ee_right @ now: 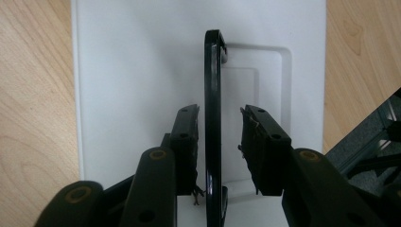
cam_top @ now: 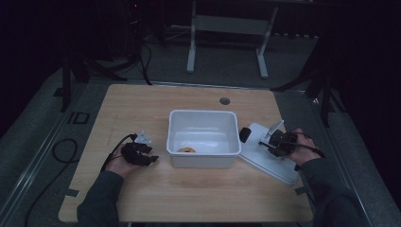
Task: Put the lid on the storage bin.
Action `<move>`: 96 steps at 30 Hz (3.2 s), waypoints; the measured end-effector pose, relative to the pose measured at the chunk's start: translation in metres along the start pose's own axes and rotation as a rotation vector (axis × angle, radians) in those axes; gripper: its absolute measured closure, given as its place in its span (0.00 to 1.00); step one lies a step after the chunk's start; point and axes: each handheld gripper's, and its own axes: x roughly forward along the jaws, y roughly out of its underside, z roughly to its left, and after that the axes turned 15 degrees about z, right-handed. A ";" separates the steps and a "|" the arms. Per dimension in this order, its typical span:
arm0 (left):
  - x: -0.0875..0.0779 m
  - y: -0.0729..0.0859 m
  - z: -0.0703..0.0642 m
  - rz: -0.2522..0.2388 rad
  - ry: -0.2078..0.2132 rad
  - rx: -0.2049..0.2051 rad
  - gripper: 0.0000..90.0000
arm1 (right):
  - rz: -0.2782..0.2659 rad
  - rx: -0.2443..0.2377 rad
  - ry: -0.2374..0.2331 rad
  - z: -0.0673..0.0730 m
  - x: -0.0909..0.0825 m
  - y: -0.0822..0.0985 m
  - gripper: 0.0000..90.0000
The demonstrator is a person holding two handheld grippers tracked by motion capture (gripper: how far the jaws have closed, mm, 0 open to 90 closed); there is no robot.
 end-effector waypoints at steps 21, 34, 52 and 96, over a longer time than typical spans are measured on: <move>0.000 0.000 0.001 0.003 0.002 0.005 0.56 | 0.104 -0.059 -0.036 -0.006 0.009 -0.015 0.83; 0.000 0.000 0.001 0.004 0.003 0.007 0.56 | 0.140 -0.069 -0.061 -0.014 0.011 -0.018 0.90; 0.000 0.000 0.001 0.003 0.005 0.008 0.55 | 0.150 -0.101 -0.064 -0.018 0.010 -0.015 0.93; 0.000 -0.001 -0.001 0.013 -0.003 0.018 0.54 | 0.098 -0.185 0.004 -0.033 -0.047 -0.003 0.93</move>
